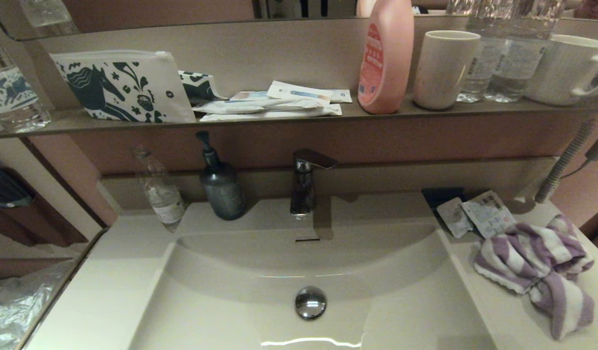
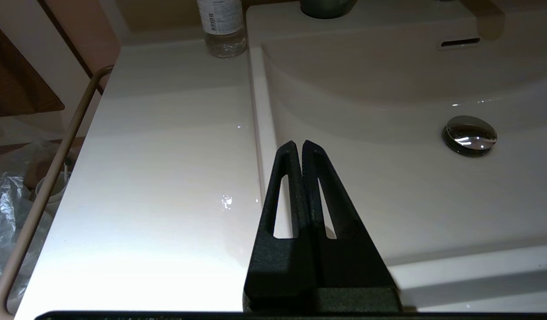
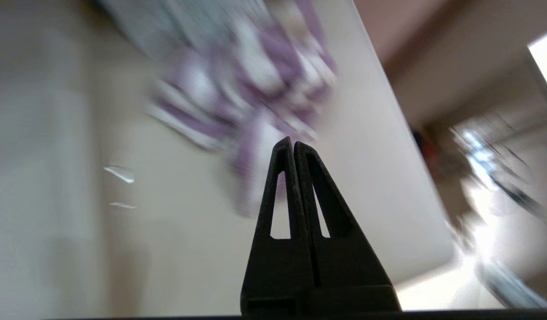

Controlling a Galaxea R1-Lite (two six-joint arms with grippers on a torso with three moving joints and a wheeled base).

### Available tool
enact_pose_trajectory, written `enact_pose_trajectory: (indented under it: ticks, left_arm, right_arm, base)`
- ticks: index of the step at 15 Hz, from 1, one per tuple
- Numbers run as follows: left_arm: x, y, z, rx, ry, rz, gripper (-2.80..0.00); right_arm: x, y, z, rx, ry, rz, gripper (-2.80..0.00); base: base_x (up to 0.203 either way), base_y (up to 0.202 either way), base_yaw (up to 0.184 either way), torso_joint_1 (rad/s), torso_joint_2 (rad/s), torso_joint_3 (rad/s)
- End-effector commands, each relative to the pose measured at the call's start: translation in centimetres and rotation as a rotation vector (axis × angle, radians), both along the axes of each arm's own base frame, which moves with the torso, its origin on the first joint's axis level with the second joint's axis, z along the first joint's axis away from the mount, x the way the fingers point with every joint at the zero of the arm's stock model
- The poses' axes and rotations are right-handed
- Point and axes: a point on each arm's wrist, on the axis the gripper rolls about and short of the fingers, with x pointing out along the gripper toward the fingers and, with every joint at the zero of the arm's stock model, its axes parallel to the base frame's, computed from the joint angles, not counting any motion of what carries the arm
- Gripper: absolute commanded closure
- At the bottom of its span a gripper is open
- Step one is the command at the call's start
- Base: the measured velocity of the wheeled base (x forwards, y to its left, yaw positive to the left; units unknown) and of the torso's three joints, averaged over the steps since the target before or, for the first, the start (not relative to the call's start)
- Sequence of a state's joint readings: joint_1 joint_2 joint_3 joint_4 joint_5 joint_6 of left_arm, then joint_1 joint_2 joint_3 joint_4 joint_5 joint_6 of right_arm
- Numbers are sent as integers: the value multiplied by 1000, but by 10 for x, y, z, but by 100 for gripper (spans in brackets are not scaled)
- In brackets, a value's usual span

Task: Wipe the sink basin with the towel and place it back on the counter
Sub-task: Pick up the cloth

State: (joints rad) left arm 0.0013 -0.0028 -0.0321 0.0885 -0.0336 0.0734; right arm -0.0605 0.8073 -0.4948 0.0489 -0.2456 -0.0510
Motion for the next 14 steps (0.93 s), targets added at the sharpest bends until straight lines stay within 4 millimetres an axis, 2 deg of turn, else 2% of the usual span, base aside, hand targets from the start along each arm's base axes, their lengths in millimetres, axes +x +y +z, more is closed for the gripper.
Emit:
enact_pose_trajectory:
  ticks: [1, 2, 3, 8, 11, 14]
  left_arm:
    - [0, 0, 0, 0, 3, 0, 0]
    - [0, 0, 0, 0, 3, 0, 0]
    - [0, 0, 0, 0, 3, 0, 0]
    - [0, 0, 0, 0, 3, 0, 0]
    - [0, 0, 0, 0, 3, 0, 0]
    - [0, 0, 0, 0, 3, 0, 0]
  right_arm:
    - [50, -19, -19, -34, 259, -102, 0]
    - [58, -30, -25, -64, 329, -144, 0]
    - [65, -38, -30, -88, 381, -158, -280]
    - [96, -51, -49, -63, 498, -100, -280]
    - [124, -60, -60, -26, 550, -69, -280]
    - [156, -69, -69, -13, 520, -41, -280]
  base:
    - [0, 0, 0, 0, 0, 0]
    - [0, 0, 0, 0, 0, 0]
    - [0, 0, 0, 0, 0, 0]
    - [0, 0, 0, 0, 0, 0]
    - [0, 0, 0, 0, 0, 0]
    - [0, 0, 0, 0, 0, 0]
